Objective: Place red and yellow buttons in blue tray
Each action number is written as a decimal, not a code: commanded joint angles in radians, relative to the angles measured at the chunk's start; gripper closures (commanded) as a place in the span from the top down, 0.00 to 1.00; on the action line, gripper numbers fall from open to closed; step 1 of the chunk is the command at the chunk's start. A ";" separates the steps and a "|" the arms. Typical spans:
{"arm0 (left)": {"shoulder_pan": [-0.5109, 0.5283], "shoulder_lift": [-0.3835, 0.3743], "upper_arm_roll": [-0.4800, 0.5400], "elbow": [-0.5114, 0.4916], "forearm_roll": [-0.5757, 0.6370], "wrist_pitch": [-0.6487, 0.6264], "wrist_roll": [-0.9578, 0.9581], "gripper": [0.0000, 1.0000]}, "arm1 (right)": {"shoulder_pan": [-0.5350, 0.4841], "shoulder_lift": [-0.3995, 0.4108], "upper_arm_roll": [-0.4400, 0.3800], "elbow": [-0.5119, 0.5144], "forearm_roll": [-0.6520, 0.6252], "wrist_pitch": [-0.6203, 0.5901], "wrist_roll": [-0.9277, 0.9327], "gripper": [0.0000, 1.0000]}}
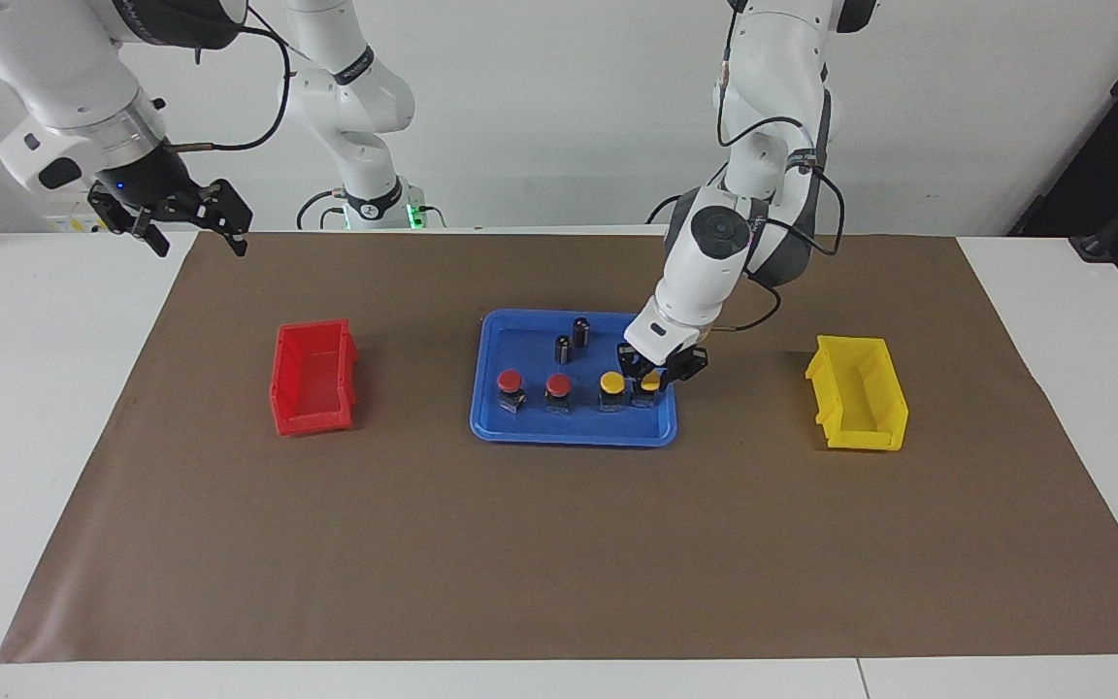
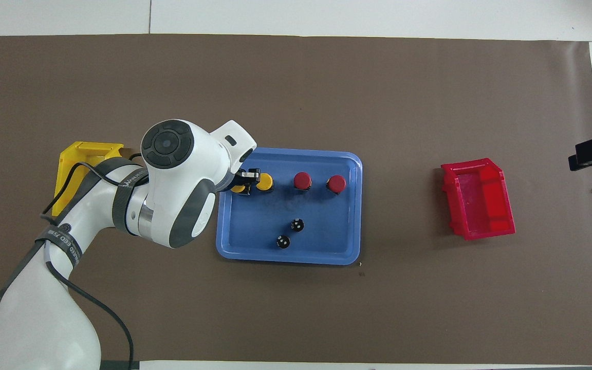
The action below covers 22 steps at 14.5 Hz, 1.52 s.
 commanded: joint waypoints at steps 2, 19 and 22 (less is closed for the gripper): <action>-0.011 -0.008 0.017 -0.009 -0.011 -0.011 0.000 0.56 | -0.006 -0.013 0.008 -0.013 -0.005 0.003 -0.005 1.00; 0.294 -0.344 0.027 0.167 0.177 -0.609 0.317 1.00 | -0.009 -0.011 0.009 -0.009 0.005 0.006 -0.005 1.00; 0.403 -0.352 0.037 0.222 0.218 -0.674 0.403 1.00 | -0.007 -0.011 0.009 -0.009 0.007 0.006 -0.004 1.00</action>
